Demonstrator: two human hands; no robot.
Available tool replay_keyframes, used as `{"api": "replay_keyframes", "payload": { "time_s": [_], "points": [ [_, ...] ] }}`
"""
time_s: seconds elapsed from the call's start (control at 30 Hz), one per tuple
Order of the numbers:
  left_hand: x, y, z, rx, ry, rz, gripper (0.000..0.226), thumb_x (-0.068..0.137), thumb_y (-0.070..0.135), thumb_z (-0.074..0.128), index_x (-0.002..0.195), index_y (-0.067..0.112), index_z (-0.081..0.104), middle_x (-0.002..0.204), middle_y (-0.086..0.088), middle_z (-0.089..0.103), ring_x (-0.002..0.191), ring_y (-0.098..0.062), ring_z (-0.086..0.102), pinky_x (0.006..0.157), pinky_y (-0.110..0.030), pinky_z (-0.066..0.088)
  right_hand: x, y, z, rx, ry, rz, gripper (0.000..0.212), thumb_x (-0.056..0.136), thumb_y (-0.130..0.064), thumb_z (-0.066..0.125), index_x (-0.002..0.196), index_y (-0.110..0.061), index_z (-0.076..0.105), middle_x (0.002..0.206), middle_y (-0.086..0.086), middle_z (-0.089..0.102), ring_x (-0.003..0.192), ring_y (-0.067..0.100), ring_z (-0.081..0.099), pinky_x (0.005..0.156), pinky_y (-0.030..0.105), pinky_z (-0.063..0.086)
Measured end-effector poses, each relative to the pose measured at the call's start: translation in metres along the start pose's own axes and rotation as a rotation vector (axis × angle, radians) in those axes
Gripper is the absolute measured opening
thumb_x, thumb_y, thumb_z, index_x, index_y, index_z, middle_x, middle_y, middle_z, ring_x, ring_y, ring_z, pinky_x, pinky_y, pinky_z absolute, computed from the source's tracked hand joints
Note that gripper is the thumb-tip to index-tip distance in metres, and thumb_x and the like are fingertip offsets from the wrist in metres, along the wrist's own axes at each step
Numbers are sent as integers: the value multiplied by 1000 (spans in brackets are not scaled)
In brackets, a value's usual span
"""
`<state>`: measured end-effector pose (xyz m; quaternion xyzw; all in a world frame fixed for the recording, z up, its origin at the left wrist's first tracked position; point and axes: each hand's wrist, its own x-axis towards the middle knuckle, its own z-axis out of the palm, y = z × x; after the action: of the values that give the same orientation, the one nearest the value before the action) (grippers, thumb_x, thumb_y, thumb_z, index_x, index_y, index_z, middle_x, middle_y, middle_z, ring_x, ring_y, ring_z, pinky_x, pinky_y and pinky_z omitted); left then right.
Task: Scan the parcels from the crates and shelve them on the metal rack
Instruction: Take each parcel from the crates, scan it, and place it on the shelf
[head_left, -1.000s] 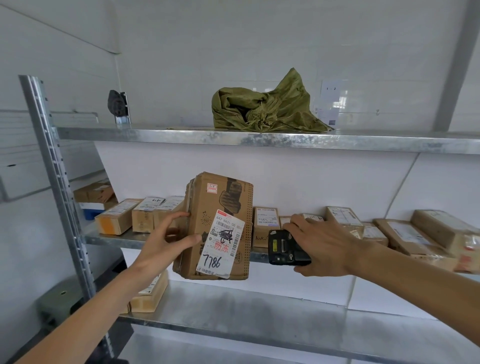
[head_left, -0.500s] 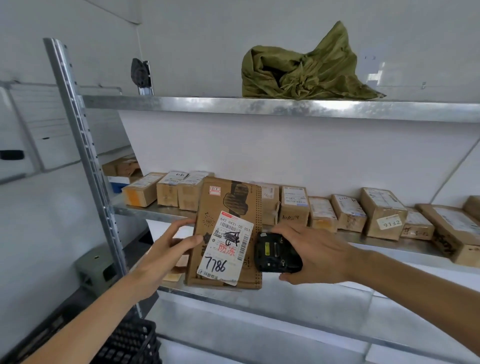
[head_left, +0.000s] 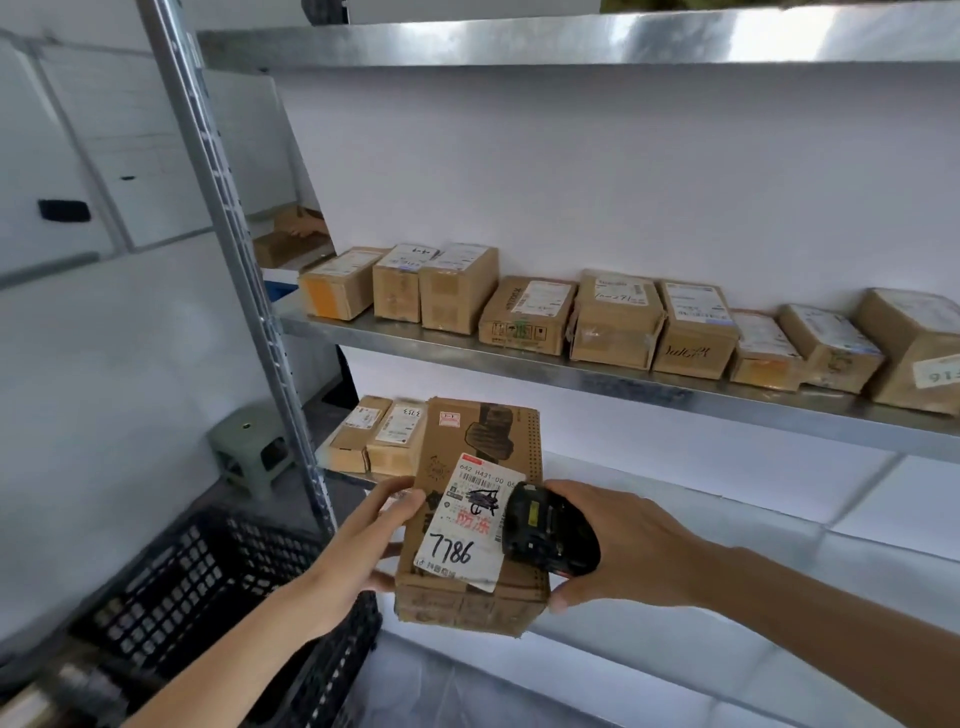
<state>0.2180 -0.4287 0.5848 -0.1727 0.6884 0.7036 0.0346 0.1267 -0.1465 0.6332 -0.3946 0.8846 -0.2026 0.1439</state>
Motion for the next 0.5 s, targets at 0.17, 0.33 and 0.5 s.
{"api": "replay_keyframes", "payload": {
  "time_s": [0.17, 0.33, 0.5],
  "points": [
    [21, -20, -11, 16, -5, -18, 30, 94, 49, 59, 123, 43, 58, 110, -1, 76, 99, -29, 74, 92, -67, 54, 20, 9, 34, 10, 22, 50, 94, 66, -70, 82, 146, -48, 37, 137, -33, 56, 120, -1, 55, 95, 17, 44],
    [53, -32, -27, 26, -133, -77, 70, 73, 58, 82, 135, 45, 53, 119, 0, 74, 113, -19, 70, 103, -62, 49, 48, 30, 50, 40, 9, 102, 90, 67, -71, 81, 144, -52, 38, 134, -35, 57, 116, -2, 58, 89, 13, 43],
    [109, -39, -39, 78, -147, -98, 61, 87, 47, 74, 142, 48, 47, 123, 4, 70, 116, -9, 67, 101, -51, 52, 91, 58, 54, 56, 8, 123, 91, 66, -71, 80, 145, -56, 35, 133, -37, 57, 116, -3, 57, 95, 19, 47]
  ]
}}
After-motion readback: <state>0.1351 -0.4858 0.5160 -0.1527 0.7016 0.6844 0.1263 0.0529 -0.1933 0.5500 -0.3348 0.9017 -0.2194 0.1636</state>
